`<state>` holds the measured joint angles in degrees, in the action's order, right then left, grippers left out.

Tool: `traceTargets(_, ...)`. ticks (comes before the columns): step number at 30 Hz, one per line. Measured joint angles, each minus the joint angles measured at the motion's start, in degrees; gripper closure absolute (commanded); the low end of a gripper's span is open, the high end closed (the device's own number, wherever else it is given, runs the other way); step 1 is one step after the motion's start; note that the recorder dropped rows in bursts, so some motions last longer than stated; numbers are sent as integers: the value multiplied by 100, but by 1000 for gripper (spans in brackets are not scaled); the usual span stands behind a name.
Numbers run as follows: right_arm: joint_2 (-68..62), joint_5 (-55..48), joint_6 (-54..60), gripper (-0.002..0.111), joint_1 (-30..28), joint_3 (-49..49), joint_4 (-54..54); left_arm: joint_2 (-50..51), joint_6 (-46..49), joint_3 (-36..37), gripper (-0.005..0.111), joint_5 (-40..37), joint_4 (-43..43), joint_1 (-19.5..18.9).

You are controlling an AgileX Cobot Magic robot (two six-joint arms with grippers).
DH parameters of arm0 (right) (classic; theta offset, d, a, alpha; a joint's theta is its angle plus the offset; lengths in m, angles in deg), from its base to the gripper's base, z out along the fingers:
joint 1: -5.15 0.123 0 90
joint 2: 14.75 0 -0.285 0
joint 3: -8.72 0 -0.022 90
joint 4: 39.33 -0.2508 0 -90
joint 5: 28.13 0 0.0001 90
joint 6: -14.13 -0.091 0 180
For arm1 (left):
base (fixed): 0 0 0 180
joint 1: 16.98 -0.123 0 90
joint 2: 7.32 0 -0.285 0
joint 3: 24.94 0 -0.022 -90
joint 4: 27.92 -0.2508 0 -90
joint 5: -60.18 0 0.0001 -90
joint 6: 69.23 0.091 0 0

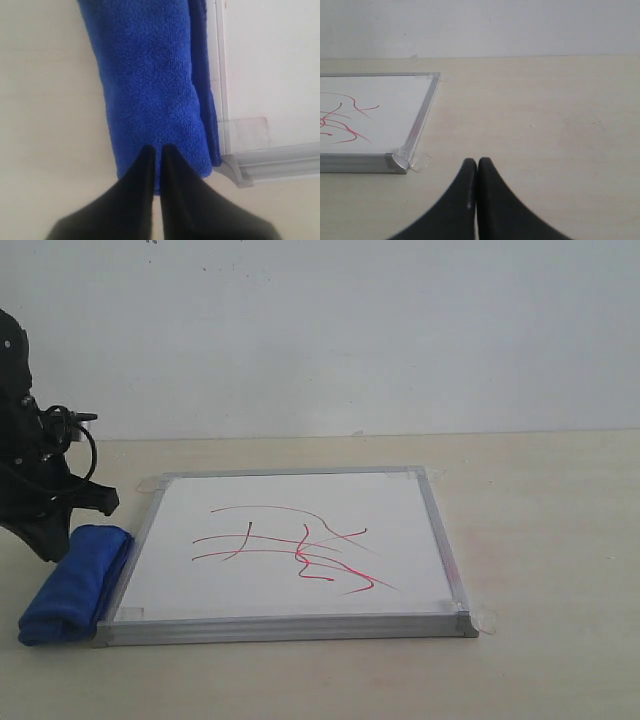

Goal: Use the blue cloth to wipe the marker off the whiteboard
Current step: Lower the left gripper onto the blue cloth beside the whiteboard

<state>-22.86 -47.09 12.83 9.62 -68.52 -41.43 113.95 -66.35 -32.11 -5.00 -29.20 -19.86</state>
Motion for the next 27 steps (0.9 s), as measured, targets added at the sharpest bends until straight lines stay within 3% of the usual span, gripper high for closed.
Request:
traceTargets(7, 0, 0, 0, 109, 0, 0, 0, 0, -229, 0, 46, 7, 0, 0)
traceTargets(12, 0, 0, 0, 109, 0, 0, 0, 0, -381, 0, 28, 155, 0, 0)
traceTargets(19, 0, 0, 0, 109, 0, 0, 0, 0, -546, 0, 25, 923, 49, 0)
traceTargets(27, 0, 0, 0, 109, 0, 0, 0, 169, -611, -11, 25, 1131, 88, 0)
